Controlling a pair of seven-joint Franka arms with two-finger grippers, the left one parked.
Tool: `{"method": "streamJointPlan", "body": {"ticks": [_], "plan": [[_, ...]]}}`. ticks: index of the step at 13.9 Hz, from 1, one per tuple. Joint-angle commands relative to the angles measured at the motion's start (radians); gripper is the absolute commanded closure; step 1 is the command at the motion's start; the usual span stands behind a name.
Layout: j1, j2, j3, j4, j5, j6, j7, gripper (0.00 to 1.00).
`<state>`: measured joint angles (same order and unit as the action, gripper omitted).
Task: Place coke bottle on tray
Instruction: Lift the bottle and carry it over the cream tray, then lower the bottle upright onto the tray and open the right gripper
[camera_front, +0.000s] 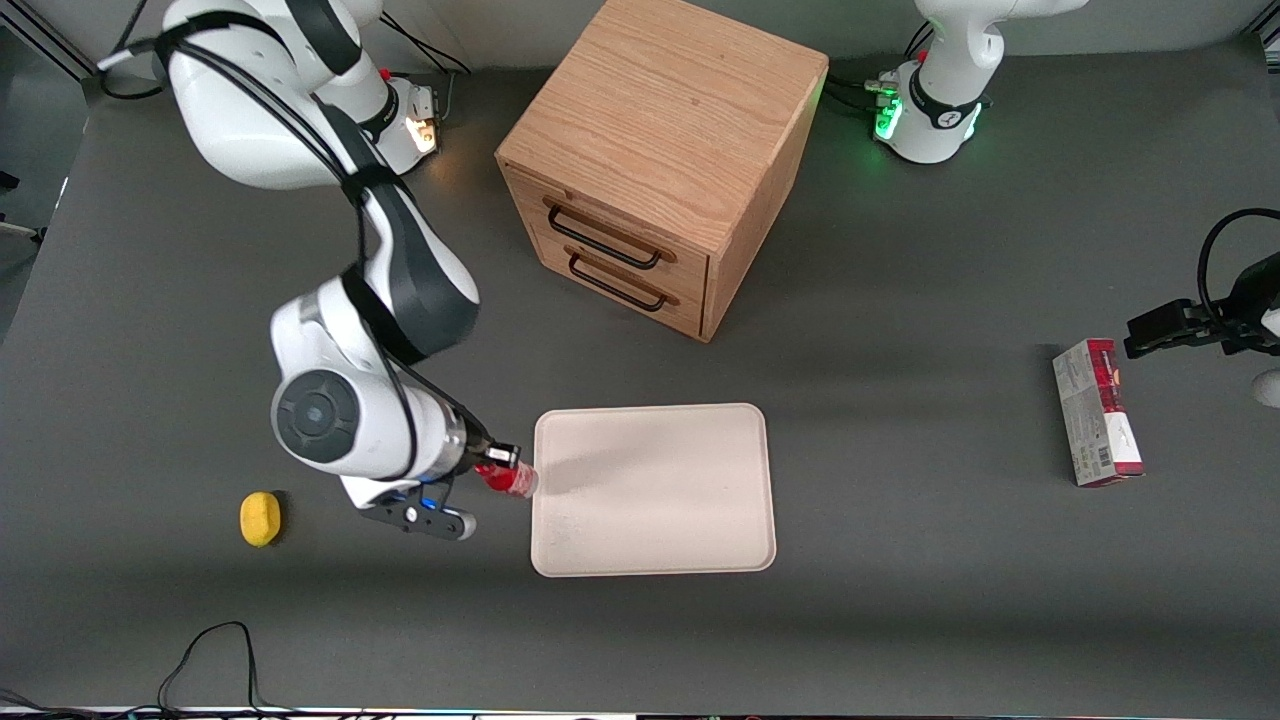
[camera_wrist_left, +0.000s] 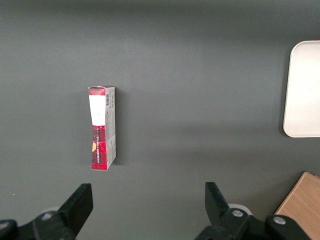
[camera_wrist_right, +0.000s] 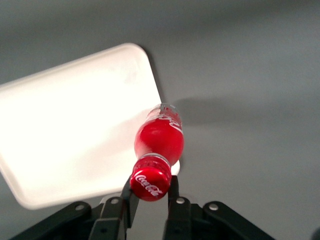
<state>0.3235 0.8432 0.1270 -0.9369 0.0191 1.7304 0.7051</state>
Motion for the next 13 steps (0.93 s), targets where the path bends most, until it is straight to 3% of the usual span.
{"method": "streamJointPlan", "body": {"ticks": [1, 13], "plan": [[0.011, 0.049, -0.003, 0.063, -0.033, 0.056, 0.066, 1.00], [0.040, 0.100, -0.006, 0.067, -0.034, 0.204, 0.184, 1.00]]}}
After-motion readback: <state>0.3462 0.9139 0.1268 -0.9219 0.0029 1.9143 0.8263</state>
